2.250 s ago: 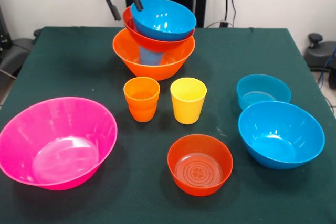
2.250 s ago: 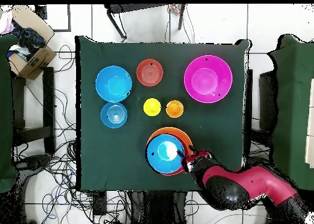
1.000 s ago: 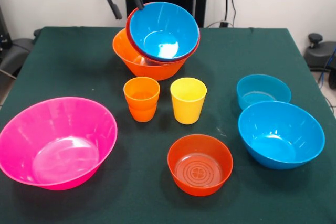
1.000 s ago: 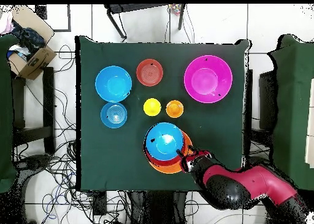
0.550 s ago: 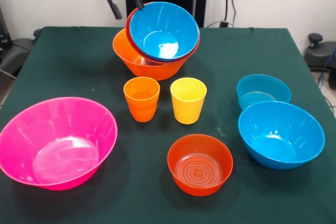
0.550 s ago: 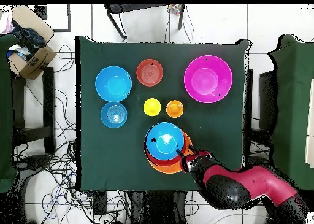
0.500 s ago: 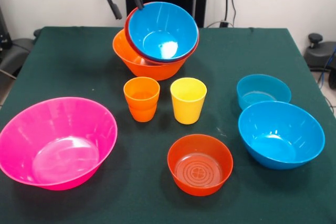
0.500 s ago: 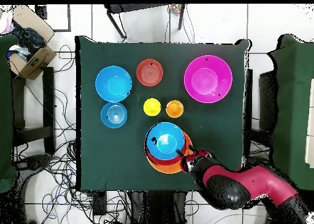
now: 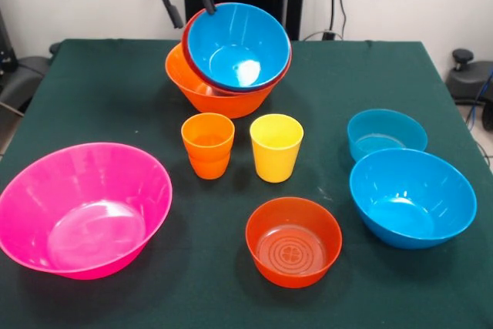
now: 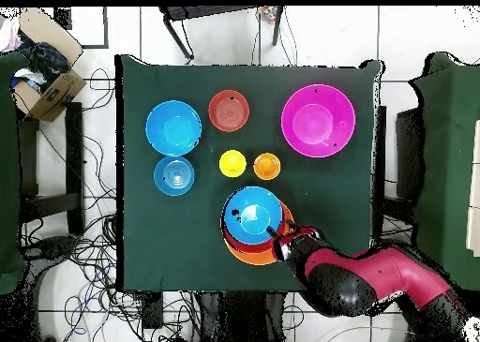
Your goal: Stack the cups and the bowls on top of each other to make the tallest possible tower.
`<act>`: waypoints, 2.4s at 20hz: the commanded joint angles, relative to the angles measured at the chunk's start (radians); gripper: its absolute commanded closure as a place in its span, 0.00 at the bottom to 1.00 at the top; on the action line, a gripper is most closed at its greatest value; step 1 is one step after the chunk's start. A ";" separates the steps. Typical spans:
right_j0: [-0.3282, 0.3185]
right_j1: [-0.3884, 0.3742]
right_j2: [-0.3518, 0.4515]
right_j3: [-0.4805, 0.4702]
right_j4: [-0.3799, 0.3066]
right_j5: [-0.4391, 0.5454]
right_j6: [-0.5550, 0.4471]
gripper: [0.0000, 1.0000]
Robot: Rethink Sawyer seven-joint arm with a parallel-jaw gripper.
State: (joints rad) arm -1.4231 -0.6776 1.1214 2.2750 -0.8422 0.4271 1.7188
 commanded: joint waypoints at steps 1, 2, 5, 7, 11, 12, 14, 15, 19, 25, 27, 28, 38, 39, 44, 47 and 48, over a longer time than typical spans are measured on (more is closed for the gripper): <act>0.098 -0.099 -0.022 -0.015 0.038 0.097 -0.032 0.00; 0.097 -0.123 -0.005 -0.014 0.050 0.094 -0.038 0.00; 0.112 -0.172 0.013 -0.025 0.070 0.081 -0.036 0.00; 0.144 -0.188 -0.001 -0.036 0.064 0.059 -0.018 0.00; 0.190 -0.222 -0.011 -0.052 0.074 0.034 0.009 0.00; 0.196 -0.231 -0.014 -0.053 0.078 0.031 0.014 0.00; 0.213 -0.240 -0.029 -0.053 0.073 0.018 0.026 0.00; 0.223 -0.240 -0.039 -0.055 0.067 0.009 0.034 0.00; 0.302 -0.237 -0.122 -0.052 0.011 -0.062 0.121 0.00; 0.431 -0.224 -0.270 -0.087 -0.057 -0.151 0.195 0.00; 0.464 -0.217 -0.313 -0.098 -0.067 -0.177 0.203 0.00; 0.487 -0.211 -0.341 -0.104 -0.079 -0.192 0.211 0.00; 0.512 -0.193 -0.410 -0.113 -0.042 -0.229 0.137 0.00; 0.509 -0.192 -0.410 -0.113 -0.035 -0.227 0.127 0.00; 0.486 -0.192 -0.393 -0.104 -0.017 -0.217 0.099 0.00; 0.475 -0.187 -0.381 -0.101 -0.004 -0.209 0.092 0.00; 0.470 -0.185 -0.377 -0.100 0.000 -0.203 0.088 1.00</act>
State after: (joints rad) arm -0.9577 -0.9158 0.7898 2.2002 -0.8393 0.2012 1.7634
